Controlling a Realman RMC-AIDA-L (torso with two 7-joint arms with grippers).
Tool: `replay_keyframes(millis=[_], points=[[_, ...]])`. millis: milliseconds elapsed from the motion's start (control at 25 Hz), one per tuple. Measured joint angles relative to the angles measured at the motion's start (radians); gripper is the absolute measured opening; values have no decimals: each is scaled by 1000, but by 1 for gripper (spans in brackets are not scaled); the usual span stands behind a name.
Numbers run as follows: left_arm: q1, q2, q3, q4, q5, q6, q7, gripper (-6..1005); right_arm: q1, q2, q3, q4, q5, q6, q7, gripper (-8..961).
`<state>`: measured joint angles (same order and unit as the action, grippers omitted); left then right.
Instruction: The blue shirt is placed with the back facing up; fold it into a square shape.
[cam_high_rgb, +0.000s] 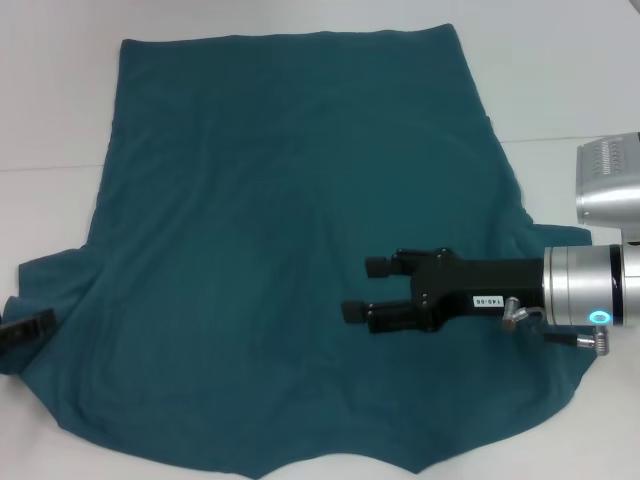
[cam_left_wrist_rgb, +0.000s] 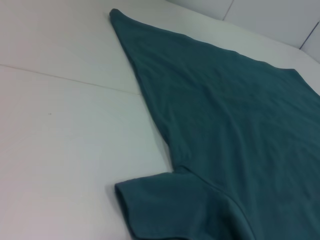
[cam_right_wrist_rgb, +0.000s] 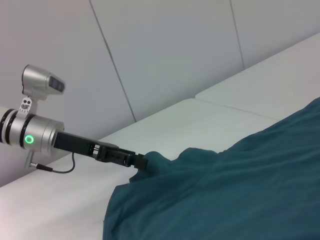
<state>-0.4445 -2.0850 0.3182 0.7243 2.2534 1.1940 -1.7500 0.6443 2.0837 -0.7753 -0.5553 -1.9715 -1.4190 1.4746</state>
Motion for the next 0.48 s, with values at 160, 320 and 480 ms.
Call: replay_keyframes(millis=[160,320,480], points=[[-1,-3,17,0,0,3,0,849,0,-1,3,0,6,0,0,913],[-1,-3,29,0,0,5,0,844,0,-2,3,0,7,0,0,913],[-2,-7,40,0,0,7,0,839,0,-2,5,0,8,0,1,913]])
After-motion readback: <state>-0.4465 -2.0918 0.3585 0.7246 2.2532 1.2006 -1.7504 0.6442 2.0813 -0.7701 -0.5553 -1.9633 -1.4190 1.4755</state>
